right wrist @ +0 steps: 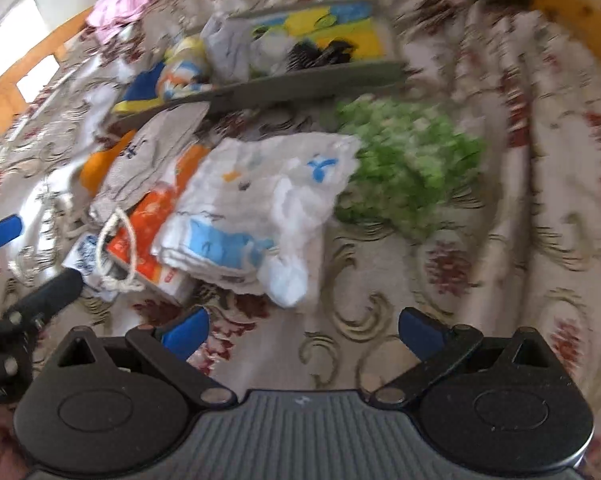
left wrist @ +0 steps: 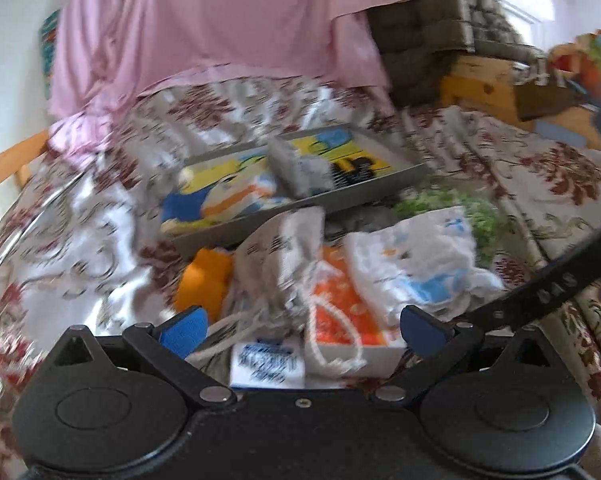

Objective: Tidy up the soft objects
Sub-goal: 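Lower both tools onto the white diaper cloth and close the left tool on it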

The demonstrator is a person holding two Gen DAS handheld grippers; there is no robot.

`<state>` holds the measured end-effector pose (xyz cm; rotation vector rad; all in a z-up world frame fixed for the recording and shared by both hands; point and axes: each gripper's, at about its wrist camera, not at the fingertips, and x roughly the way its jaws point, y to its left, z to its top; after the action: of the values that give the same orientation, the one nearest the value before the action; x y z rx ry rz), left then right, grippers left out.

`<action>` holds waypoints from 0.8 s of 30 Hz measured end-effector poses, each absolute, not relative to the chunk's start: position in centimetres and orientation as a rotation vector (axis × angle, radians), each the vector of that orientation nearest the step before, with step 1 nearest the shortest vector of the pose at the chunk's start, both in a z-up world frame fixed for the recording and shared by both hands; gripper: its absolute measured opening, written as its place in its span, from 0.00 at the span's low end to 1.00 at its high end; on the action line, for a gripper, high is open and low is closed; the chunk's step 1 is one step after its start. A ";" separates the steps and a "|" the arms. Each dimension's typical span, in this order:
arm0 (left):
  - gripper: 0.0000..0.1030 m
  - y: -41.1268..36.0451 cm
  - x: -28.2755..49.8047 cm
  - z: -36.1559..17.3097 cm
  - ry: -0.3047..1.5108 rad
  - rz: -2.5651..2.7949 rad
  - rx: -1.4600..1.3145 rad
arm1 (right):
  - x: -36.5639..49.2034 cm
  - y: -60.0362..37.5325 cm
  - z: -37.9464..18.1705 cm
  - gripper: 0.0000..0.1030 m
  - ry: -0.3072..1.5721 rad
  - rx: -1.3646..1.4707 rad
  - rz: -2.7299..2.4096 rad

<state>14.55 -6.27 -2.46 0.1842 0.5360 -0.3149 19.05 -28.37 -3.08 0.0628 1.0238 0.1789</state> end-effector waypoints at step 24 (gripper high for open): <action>0.84 -10.8 21.0 -6.8 0.587 -0.720 0.326 | 21.2 -28.3 -4.8 0.95 0.891 -0.322 0.354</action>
<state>20.99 -10.77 -6.76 0.3262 0.5870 -0.7200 21.20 -28.34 -4.76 -0.3224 0.8910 0.3542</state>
